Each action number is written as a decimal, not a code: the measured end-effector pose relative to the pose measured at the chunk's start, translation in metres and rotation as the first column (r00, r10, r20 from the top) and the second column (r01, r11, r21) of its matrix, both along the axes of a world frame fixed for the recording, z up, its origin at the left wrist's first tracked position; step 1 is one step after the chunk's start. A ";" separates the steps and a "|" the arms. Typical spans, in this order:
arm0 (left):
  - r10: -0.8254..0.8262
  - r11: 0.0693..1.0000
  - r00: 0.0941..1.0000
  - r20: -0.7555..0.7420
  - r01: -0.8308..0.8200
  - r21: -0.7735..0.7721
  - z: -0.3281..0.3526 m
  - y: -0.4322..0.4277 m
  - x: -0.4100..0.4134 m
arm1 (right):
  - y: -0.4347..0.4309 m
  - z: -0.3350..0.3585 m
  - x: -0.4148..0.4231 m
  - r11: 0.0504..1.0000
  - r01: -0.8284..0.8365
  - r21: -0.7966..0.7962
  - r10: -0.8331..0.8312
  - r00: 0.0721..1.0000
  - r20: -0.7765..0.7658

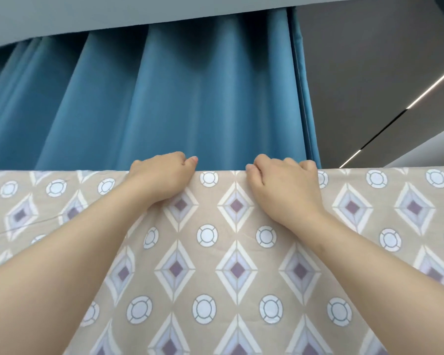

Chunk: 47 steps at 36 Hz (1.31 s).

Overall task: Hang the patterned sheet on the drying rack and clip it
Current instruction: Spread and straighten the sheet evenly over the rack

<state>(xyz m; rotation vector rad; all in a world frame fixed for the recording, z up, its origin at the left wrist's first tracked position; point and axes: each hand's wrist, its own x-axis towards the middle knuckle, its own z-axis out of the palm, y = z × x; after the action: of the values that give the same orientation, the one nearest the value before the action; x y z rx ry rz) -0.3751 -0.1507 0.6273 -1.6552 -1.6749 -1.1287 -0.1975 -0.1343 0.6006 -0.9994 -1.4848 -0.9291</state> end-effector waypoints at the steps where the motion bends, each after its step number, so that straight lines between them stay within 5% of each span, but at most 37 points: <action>1: -0.014 0.999 1.000 0.015 0.015 -0.036 0.006 -0.001 0.002 | 0.000 0.002 0.000 0.999 0.032 0.000 -0.032 0.999 -0.003; 6: -0.061 0.991 0.998 0.002 0.060 -0.117 0.021 0.002 0.011 | -0.003 0.018 0.006 0.992 0.121 -0.035 -0.122 0.991 -0.054; 12: -0.038 0.998 0.996 -0.078 0.042 0.051 -0.003 0.006 0.010 | -0.003 0.004 -0.004 0.998 0.034 -0.057 -0.023 0.983 0.183; 15: -0.081 0.981 0.990 -0.113 0.100 0.168 -0.012 0.008 -0.004 | -0.002 0.004 -0.005 0.996 0.074 -0.055 -0.061 0.975 0.212; 20: 0.071 0.936 0.997 -0.025 -0.058 0.346 -0.033 0.003 -0.062 | -0.003 0.001 -0.007 0.993 0.095 -0.072 -0.080 0.980 0.184; 26: -0.232 0.949 0.960 0.153 0.190 0.250 -0.027 -0.005 -0.086 | -0.013 0.007 -0.024 0.975 -0.044 -0.216 0.044 0.999 -0.004; 33: -0.442 0.891 0.893 0.085 0.426 0.156 -0.017 -0.009 -0.106 | -0.017 0.004 -0.081 0.977 -0.095 -0.189 0.102 0.994 0.026; 40: -0.464 0.880 0.883 0.076 0.449 0.157 -0.003 -0.004 -0.127 | -0.022 0.010 -0.108 0.957 -0.143 -0.251 0.124 0.988 -0.088; 47: -0.263 0.957 0.964 -0.035 0.266 0.113 0.015 -0.006 -0.116 | -0.027 0.023 -0.112 0.949 -0.085 -0.304 0.037 0.986 -0.162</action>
<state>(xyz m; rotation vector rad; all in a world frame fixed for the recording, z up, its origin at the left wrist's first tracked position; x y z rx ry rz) -0.4913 -0.1568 0.6425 -1.8471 -1.3744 -1.3041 -0.3091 -0.1616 0.6236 -1.2160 -1.5486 -0.5678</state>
